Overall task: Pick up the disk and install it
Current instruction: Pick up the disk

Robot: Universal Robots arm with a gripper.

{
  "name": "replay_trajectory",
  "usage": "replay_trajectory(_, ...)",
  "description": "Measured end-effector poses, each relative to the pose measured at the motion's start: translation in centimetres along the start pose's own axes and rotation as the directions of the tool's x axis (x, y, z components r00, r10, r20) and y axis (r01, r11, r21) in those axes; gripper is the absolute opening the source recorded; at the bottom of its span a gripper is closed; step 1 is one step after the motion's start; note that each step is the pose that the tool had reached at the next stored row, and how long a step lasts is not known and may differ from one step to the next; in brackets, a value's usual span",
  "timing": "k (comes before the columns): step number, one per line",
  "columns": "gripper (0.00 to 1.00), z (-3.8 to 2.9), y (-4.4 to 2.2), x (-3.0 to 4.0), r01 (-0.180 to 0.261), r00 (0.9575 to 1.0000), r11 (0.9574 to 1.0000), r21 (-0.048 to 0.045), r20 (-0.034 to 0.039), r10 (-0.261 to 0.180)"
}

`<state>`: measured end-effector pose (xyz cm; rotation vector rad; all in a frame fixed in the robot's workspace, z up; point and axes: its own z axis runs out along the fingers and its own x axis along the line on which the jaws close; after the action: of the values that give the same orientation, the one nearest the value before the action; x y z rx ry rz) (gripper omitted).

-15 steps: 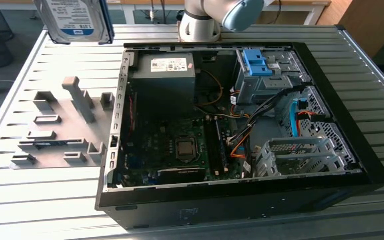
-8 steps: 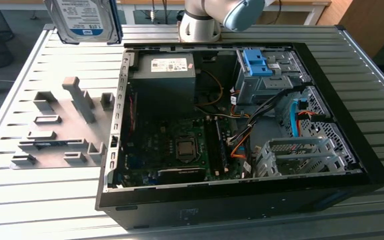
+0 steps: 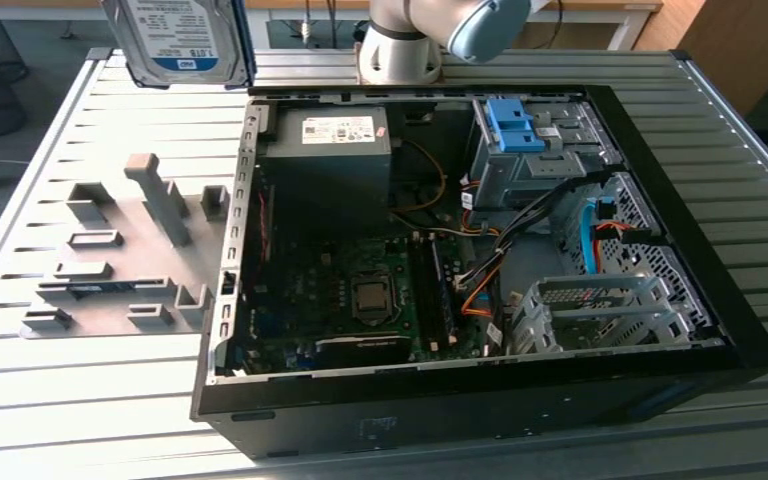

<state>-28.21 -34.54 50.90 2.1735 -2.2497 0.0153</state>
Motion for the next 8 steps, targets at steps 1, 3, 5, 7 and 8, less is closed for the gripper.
replay_trajectory(1, 0.36, 0.00, -0.11, 0.00, 0.000, 1.0000, 1.0000, 0.0000, 0.0000, 0.000)
replay_trajectory(3, 0.36, 0.00, -0.30, -0.01, 0.000, 1.0000, 1.0000, 0.0000, 0.0000, 0.000)
replay_trajectory(5, 0.36, 0.00, -0.50, -0.02, 0.000, 1.0000, 1.0000, 0.0000, 0.0000, 0.000)
replay_trajectory(7, 0.36, 0.00, -0.81, -0.03, 0.000, 1.0000, 1.0000, 0.0000, 0.0000, 0.000)
replay_trajectory(8, 0.36, 0.00, -0.98, -0.04, 0.000, 1.0000, 1.0000, 0.0000, 0.0000, 0.000)
